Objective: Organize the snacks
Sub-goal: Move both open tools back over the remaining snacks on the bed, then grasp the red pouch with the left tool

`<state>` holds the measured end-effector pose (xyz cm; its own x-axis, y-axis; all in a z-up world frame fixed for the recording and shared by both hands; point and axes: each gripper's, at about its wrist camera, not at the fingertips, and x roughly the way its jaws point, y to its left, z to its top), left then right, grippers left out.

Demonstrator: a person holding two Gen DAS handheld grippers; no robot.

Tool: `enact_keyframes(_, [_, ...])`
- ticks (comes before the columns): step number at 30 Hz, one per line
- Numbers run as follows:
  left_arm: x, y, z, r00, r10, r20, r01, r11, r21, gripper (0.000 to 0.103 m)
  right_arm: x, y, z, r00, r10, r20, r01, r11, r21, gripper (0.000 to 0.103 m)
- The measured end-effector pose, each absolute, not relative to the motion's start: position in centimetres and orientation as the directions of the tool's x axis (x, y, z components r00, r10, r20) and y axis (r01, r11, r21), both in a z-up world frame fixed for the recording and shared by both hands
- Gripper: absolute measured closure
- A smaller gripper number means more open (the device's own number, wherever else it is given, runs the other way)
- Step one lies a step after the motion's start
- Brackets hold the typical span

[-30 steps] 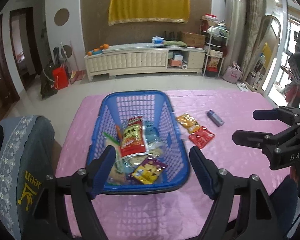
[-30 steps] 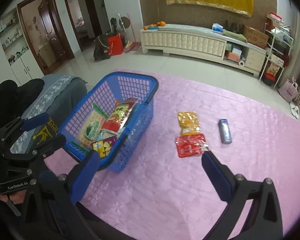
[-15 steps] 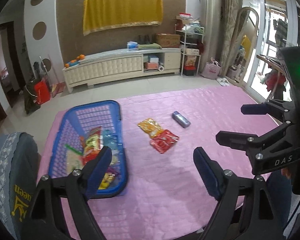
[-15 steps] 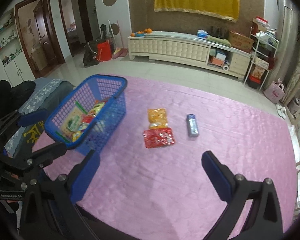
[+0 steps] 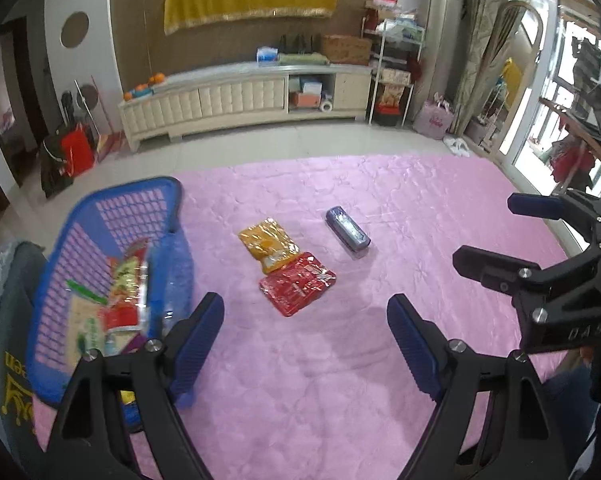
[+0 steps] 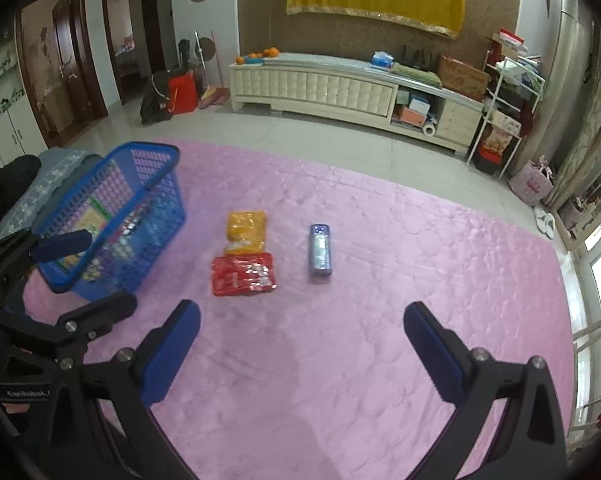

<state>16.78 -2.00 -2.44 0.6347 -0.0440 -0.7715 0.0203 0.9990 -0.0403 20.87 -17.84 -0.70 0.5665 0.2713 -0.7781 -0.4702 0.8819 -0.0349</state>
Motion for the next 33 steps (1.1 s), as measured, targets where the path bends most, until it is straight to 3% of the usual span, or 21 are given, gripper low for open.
enact_keyframes(13, [25.5,-1.6,-8.6,0.501,0.007,-0.866,-0.121,0.991,-0.062,0.021,30.5,-18.6,-6.5,0.460,0.246,-0.853,-0.443,0.897,0.019,0.000])
enact_keyframes(23, [29.4,-1.4,-13.5,0.360,-0.055,-0.931,-0.174,0.977,-0.125,0.021,34.4,-17.2,-10.9,0.377,0.228,-0.897,-0.453,0.891,0.036,0.000])
enact_keyframes(33, [30.3,0.9,-16.5,0.297,-0.070,-0.952,-0.350,0.920,-0.177,0.021,35.9,-18.8,-13.0,0.347,0.197,-0.917,-0.394,0.918,0.048,0.000])
